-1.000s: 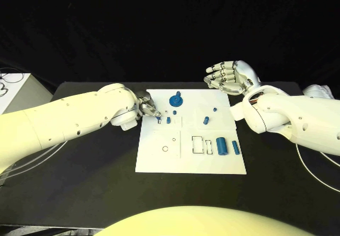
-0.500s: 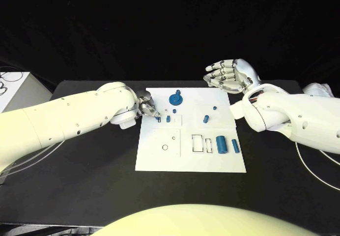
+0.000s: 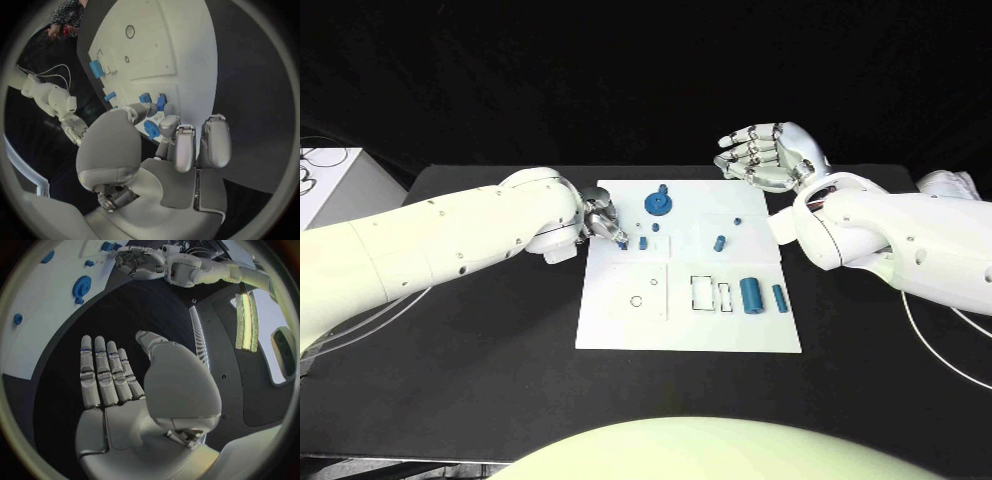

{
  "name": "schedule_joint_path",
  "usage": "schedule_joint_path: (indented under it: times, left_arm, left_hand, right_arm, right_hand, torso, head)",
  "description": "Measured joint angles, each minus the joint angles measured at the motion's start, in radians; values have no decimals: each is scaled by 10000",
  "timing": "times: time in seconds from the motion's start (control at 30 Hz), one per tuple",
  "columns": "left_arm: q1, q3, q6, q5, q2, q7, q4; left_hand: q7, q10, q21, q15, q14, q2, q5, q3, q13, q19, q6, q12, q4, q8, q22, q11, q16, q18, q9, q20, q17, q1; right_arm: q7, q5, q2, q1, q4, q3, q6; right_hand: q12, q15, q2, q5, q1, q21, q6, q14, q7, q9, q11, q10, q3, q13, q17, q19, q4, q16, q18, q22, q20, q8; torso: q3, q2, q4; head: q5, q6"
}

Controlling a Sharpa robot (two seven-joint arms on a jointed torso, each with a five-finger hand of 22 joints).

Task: Assemble the parts on the task board

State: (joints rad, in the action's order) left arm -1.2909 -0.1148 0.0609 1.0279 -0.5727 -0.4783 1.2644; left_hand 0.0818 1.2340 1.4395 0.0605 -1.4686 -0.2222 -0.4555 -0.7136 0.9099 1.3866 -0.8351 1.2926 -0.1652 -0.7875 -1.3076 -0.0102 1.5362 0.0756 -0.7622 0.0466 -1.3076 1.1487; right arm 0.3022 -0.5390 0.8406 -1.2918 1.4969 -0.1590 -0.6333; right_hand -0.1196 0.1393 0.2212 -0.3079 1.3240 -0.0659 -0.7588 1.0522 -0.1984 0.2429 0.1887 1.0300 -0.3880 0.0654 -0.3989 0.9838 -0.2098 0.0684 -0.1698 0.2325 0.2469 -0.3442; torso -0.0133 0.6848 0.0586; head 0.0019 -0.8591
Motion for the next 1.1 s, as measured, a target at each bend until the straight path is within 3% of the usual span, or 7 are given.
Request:
schedule_joint_path:
  times: [0.33, 1.1]
  left_arm:
    - [-10, 5, 74, 10, 86, 8, -117]
    - [-14, -95, 171, 47, 186, 8, -197]
  left_hand:
    - [-3, 1, 0, 0, 0, 7, 1, 0, -1, 0, -3, 0, 0, -1, 1, 2, 0, 1, -5, 0, 0, 7]
    - [-37, 13, 0, -1, 1, 10, 27, 0, -4, -1, -38, -1, 0, 5, 2, 16, 0, 1, -13, 0, 0, 11]
  right_arm:
    - [-6, 1, -6, 2, -4, 0, 17]
    - [-14, 3, -10, 6, -12, 0, 42]
  right_hand:
    - [0, 0, -1, 0, -1, 0, 0, 0, 0, 0, 0, 0, 0, 1, 12, -37, 0, 0, 0, -13, 36, 0]
    - [0, 0, -41, 0, -41, 0, 0, 0, 0, 1, 0, 0, 0, 1, 26, -36, 0, 0, 0, -25, 36, 0]
  torso:
    - [0, 1, -1]
    - [5, -8, 4]
  head:
    - [3, -34]
    - [-38, -121]
